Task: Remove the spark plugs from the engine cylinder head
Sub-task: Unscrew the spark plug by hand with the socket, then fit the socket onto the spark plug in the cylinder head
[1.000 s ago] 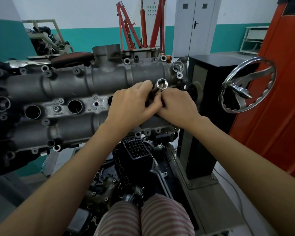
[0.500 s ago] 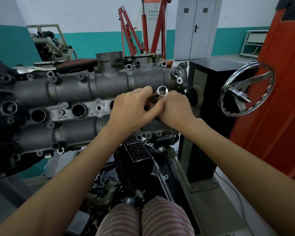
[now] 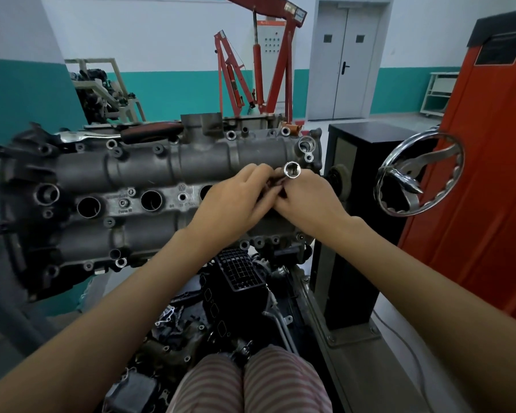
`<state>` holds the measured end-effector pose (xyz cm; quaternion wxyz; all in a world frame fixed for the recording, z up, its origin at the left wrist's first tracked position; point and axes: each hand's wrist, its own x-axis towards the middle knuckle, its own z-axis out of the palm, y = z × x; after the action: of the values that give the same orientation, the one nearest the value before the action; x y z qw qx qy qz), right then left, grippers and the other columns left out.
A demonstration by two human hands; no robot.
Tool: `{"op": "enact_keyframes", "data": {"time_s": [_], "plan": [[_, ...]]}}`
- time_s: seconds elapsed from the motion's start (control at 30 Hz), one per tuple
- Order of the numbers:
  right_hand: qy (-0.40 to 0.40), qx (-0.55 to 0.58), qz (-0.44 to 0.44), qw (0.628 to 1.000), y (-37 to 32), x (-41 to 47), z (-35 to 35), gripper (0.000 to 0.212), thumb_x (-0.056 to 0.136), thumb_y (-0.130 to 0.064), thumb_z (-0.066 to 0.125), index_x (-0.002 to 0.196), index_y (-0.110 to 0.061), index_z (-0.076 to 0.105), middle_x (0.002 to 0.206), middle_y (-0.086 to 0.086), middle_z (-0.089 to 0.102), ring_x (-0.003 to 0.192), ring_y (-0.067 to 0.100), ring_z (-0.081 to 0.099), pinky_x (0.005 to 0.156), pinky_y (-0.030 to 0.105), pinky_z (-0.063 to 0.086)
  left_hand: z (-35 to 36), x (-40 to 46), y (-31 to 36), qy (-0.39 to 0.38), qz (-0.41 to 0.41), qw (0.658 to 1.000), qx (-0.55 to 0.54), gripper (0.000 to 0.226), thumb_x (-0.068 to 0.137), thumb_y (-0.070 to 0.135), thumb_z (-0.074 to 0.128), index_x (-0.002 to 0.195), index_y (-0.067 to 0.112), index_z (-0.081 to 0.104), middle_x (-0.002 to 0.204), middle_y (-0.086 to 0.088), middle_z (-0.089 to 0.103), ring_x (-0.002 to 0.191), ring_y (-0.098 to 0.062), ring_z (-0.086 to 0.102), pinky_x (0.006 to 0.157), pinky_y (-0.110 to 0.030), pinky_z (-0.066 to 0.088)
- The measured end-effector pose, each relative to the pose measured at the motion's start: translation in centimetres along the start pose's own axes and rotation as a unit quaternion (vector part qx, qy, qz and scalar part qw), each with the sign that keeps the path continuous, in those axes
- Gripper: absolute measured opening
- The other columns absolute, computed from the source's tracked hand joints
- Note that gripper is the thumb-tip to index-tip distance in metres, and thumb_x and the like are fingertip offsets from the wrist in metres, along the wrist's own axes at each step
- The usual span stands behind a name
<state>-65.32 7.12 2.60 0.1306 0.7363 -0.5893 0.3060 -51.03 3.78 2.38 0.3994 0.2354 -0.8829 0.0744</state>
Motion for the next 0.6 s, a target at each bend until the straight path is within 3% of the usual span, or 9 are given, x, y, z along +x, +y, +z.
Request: {"op": "enact_keyframes", "data": {"time_s": [0.07, 0.13, 0.17, 0.23, 0.3, 0.33, 0.43, 0.5, 0.6], "plan": [[-0.017, 0.104, 0.028, 0.994, 0.2, -0.4, -0.5, 0.006, 0.087, -0.018, 0.051, 0.087, -0.013, 0.054, 0.078, -0.003, 0.054, 0.074, 0.016, 0.053, 0.062, 0.027, 0.037, -0.4, 0.4, 0.7, 0.026, 0.026, 0.999, 0.036, 0.028, 0.09, 0.028, 0.047, 0.093, 0.002, 0.056, 0.081, -0.009, 0.06, 0.057, -0.026, 0.057, 0.044, -0.036, 0.046], [-0.057, 0.269, 0.125, 0.953, 0.2, -0.6, -1.2, 0.007, 0.089, -0.013, 0.051, 0.096, -0.01, 0.053, 0.085, 0.002, 0.061, 0.074, 0.014, 0.061, 0.063, 0.025, 0.048, -0.8, 0.9, 1.0, 0.048, 0.028, 0.998, 0.039, 0.019, 0.089, 0.02, 0.058, 0.084, 0.002, 0.055, 0.072, -0.008, 0.059, 0.052, -0.027, 0.055, 0.042, -0.036, 0.045], [-0.084, 0.373, 0.194, 0.903, 0.1, -0.6, -1.6, 0.007, 0.092, -0.011, 0.049, 0.097, -0.01, 0.053, 0.087, 0.005, 0.063, 0.071, 0.012, 0.064, 0.061, 0.023, 0.051, -0.9, 1.1, 1.1, 0.056, 0.026, 0.997, 0.037, 0.017, 0.088, 0.017, 0.06, 0.082, 0.003, 0.054, 0.069, -0.008, 0.058, 0.051, -0.028, 0.054, 0.042, -0.035, 0.044], [-0.141, 0.575, 0.309, 0.744, 0.1, -0.2, -2.3, 0.013, 0.095, -0.014, 0.045, 0.094, -0.007, 0.056, 0.083, 0.009, 0.067, 0.068, 0.014, 0.067, 0.058, 0.022, 0.053, -1.2, 1.1, 1.5, 0.065, 0.034, 0.997, 0.034, 0.017, 0.088, 0.015, 0.061, 0.081, 0.002, 0.054, 0.068, -0.008, 0.058, 0.048, -0.028, 0.053, 0.04, -0.033, 0.042], [-0.173, 0.691, 0.366, 0.6, 0.2, 0.3, -3.2, 0.023, 0.095, -0.021, 0.045, 0.097, -0.001, 0.056, 0.079, 0.012, 0.067, 0.068, 0.018, 0.067, 0.06, 0.024, 0.054, -1.4, 0.8, 1.9, 0.076, 0.058, 0.995, 0.033, 0.02, 0.088, 0.02, 0.057, 0.082, 0.001, 0.055, 0.068, -0.007, 0.058, 0.046, -0.025, 0.052, 0.039, -0.029, 0.04], [-0.177, 0.716, 0.386, 0.554, 0.1, 0.7, -3.6, 0.025, 0.095, -0.022, 0.047, 0.102, 0.001, 0.054, 0.08, 0.014, 0.065, 0.066, 0.02, 0.067, 0.06, 0.025, 0.055, -1.5, 0.7, 2.0, 0.083, 0.061, 0.994, 0.027, 0.022, 0.088, 0.022, 0.056, 0.083, 0.001, 0.056, 0.068, -0.006, 0.059, 0.047, -0.024, 0.053, 0.039, -0.028, 0.041], [-0.165, 0.733, 0.445, 0.487, -1.0, 1.6, -4.0, 0.024, 0.093, -0.014, 0.051, 0.109, 0.003, 0.049, 0.081, 0.02, 0.061, 0.055, 0.022, 0.065, 0.054, 0.028, 0.056, -1.9, 0.1, 2.0, 0.111, 0.028, 0.993, -0.016, 0.025, 0.089, 0.027, 0.055, 0.084, 0.002, 0.056, 0.07, -0.001, 0.057, 0.053, -0.02, 0.053, 0.046, -0.027, 0.04], [-0.156, 0.735, 0.469, 0.465, -2.0, 1.9, -4.0, 0.02, 0.091, -0.007, 0.053, 0.109, 0.002, 0.049, 0.082, 0.018, 0.057, 0.053, 0.02, 0.062, 0.047, 0.026, 0.055, -1.9, -0.3, 2.4, 0.124, 0.023, 0.991, -0.042, 0.027, 0.089, 0.028, 0.051, 0.085, 0.002, 0.057, 0.073, -0.001, 0.057, 0.057, -0.014, 0.05, 0.049, -0.022, 0.036], [-0.132, 0.737, 0.491, 0.445, -2.9, 2.2, -3.6, 0.008, 0.087, 0.004, 0.052, 0.094, 0.002, 0.051, 0.075, 0.014, 0.055, 0.056, 0.018, 0.059, 0.043, 0.025, 0.053, -2.1, -0.4, 3.2, 0.148, 0.044, 0.986, -0.06, 0.021, 0.089, 0.027, 0.052, 0.087, 0.006, 0.055, 0.074, -0.004, 0.059, 0.064, -0.015, 0.047, 0.054, -0.025, 0.038]]}}
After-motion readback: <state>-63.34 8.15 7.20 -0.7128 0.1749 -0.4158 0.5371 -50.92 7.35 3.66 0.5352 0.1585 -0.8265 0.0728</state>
